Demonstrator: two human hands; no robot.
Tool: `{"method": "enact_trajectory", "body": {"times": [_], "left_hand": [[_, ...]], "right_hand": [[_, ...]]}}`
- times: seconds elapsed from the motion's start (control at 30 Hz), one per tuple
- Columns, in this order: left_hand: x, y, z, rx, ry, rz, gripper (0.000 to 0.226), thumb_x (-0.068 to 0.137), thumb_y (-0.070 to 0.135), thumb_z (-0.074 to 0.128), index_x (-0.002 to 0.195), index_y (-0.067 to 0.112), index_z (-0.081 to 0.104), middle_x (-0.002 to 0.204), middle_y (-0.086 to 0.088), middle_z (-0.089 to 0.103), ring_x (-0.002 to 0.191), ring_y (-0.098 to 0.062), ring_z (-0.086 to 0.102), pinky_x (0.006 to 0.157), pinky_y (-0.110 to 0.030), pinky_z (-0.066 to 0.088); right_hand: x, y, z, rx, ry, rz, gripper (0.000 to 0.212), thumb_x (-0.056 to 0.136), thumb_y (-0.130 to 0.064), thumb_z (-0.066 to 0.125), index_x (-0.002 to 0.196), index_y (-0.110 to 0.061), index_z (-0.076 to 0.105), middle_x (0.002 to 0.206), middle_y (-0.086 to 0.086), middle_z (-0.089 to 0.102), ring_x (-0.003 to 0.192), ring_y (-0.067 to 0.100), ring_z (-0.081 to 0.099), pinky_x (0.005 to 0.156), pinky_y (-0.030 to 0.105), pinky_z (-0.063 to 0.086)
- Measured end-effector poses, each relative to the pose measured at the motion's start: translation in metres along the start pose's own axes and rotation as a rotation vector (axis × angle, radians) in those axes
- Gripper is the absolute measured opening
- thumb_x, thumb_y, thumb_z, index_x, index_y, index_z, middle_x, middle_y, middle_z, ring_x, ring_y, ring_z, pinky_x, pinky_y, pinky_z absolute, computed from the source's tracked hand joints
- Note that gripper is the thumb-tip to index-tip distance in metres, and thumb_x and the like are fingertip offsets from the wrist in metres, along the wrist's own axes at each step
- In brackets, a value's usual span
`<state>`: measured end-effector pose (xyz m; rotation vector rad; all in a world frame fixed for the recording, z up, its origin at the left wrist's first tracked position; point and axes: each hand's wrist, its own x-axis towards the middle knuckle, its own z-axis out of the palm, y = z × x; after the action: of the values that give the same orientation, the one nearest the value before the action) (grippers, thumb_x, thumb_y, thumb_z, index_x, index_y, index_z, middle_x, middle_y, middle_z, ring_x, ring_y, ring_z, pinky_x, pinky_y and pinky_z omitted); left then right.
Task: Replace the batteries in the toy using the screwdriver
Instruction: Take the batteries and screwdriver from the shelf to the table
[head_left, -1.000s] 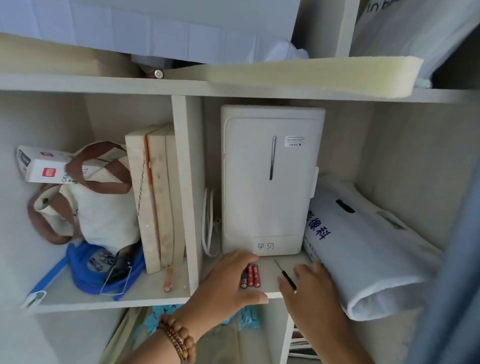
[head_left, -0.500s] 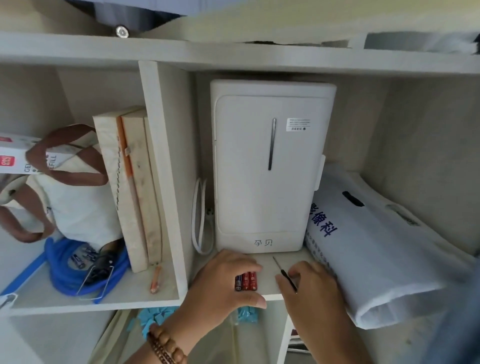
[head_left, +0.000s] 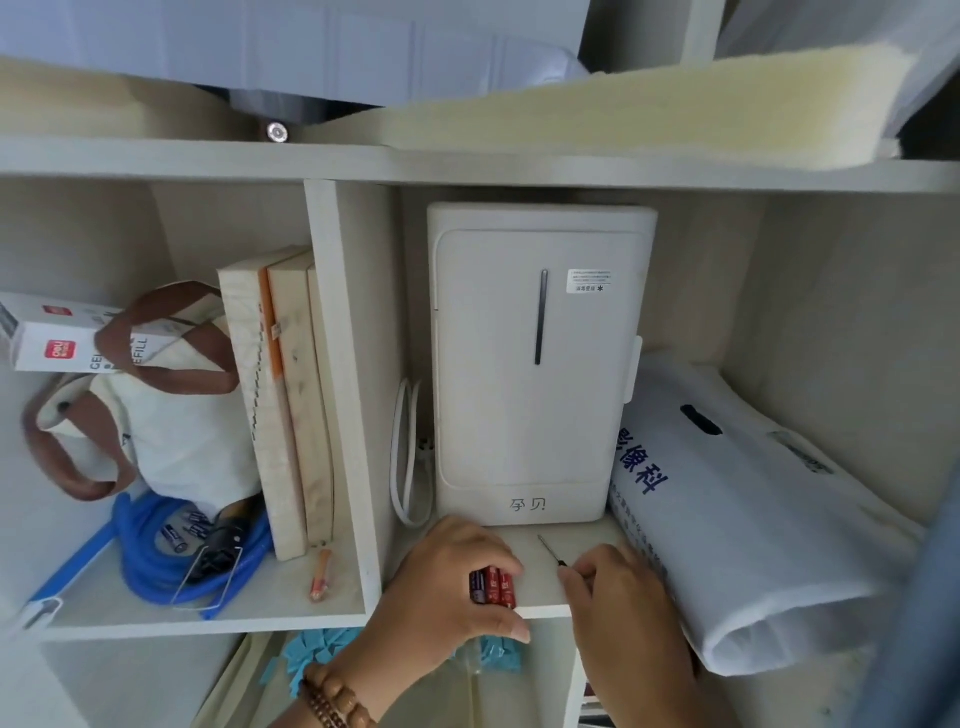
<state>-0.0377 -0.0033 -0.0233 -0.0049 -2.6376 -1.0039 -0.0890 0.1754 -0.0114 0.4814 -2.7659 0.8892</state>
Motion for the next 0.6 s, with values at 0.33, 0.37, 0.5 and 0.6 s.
{"method": "enact_trajectory", "body": {"times": [0.33,0.37,0.5,0.6], "left_hand": [[-0.005,0.005,-0.003,-0.024,0.074,-0.012,0.054,0.049,0.064,0.087,0.096,0.041,0.074,0.100,0.026,0.065,0.104,-0.001,0.058,0.092,-0.031,0.052],[-0.007,0.007,-0.003,-0.034,0.083,-0.013,0.053,0.050,0.064,0.087,0.096,0.041,0.073,0.101,0.026,0.064,0.104,-0.001,0.058,0.091,-0.031,0.052],[-0.015,0.018,-0.008,-0.059,0.099,-0.008,0.053,0.052,0.063,0.086,0.099,0.044,0.072,0.107,0.030,0.061,0.106,0.001,0.057,0.092,-0.031,0.053],[-0.025,0.025,-0.015,-0.053,0.115,0.019,0.054,0.053,0.065,0.086,0.100,0.044,0.073,0.106,0.028,0.064,0.110,-0.002,0.057,0.093,-0.032,0.052]], "right_hand": [[-0.013,-0.008,-0.013,0.017,-0.057,-0.002,0.016,0.099,-0.041,0.052,0.091,-0.027,0.055,0.102,-0.008,0.055,0.094,0.012,0.060,0.081,0.028,0.048],[-0.014,-0.009,-0.014,0.030,-0.068,-0.005,0.016,0.099,-0.041,0.052,0.091,-0.027,0.054,0.101,-0.008,0.054,0.093,0.013,0.060,0.083,0.030,0.050],[-0.014,-0.010,-0.016,0.108,-0.065,-0.048,0.010,0.101,-0.035,0.052,0.094,-0.028,0.054,0.104,-0.007,0.054,0.089,0.010,0.054,0.082,0.026,0.046],[-0.015,-0.011,-0.016,0.099,-0.063,-0.103,0.024,0.104,-0.035,0.046,0.122,-0.026,0.059,0.121,-0.006,0.056,0.104,0.011,0.055,0.080,0.020,0.037]]}}
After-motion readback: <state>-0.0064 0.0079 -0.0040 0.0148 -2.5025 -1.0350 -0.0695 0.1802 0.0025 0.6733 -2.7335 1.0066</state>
